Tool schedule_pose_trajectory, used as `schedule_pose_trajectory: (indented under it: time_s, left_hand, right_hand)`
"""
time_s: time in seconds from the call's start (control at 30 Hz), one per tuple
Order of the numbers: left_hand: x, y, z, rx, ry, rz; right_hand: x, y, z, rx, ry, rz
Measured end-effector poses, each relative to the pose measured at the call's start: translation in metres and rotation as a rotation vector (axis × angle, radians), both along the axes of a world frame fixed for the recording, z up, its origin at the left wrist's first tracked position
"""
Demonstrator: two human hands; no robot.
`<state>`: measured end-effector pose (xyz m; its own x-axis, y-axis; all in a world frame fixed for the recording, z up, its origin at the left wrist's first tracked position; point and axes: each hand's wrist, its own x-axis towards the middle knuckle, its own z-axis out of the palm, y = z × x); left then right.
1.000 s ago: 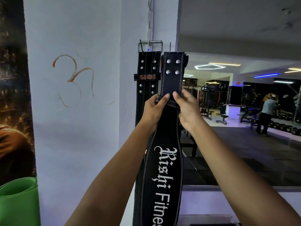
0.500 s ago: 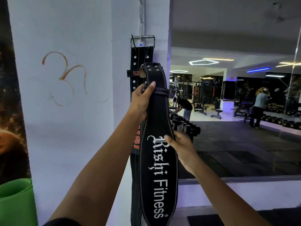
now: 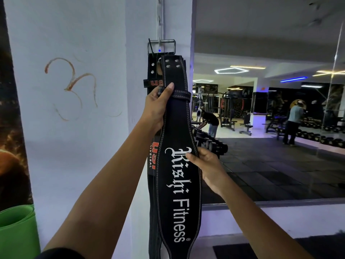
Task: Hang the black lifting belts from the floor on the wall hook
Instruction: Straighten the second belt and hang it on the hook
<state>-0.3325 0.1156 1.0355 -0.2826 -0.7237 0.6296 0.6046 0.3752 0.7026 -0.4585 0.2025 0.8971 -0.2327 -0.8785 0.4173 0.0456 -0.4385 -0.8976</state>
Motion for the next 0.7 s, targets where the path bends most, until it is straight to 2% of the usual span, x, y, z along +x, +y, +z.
schedule_pose_trajectory:
  time_s: [0.13, 0.23, 0.3, 0.4, 0.47, 0.6, 0.7]
  left_hand:
    - [0.003, 0.002, -0.010, 0.008, -0.011, -0.019]
    - [0.003, 0.003, -0.021, 0.002, -0.054, -0.043]
    - [0.003, 0.005, -0.028, -0.010, -0.070, -0.060]
    - [0.008, 0.005, -0.033, -0.026, -0.091, -0.051]
    - [0.013, 0.003, -0.035, -0.031, -0.099, -0.046]
    - [0.019, 0.002, -0.044, -0.058, -0.146, -0.077]
    - [0.022, -0.001, -0.052, -0.084, -0.216, -0.138]
  right_hand:
    - [0.004, -0.003, 0.001, 0.023, -0.055, -0.042]
    - [0.008, -0.007, 0.039, -0.039, -0.065, -0.120]
    - [0.007, -0.009, 0.075, -0.072, 0.041, -0.188]
    - [0.007, -0.016, 0.113, 0.020, 0.264, -0.322]
    - [0.009, -0.019, 0.128, 0.067, 0.313, -0.336]
    - [0.019, -0.026, 0.162, 0.040, 0.176, -0.193]
    - [0.024, -0.038, 0.182, 0.022, 0.027, -0.172]
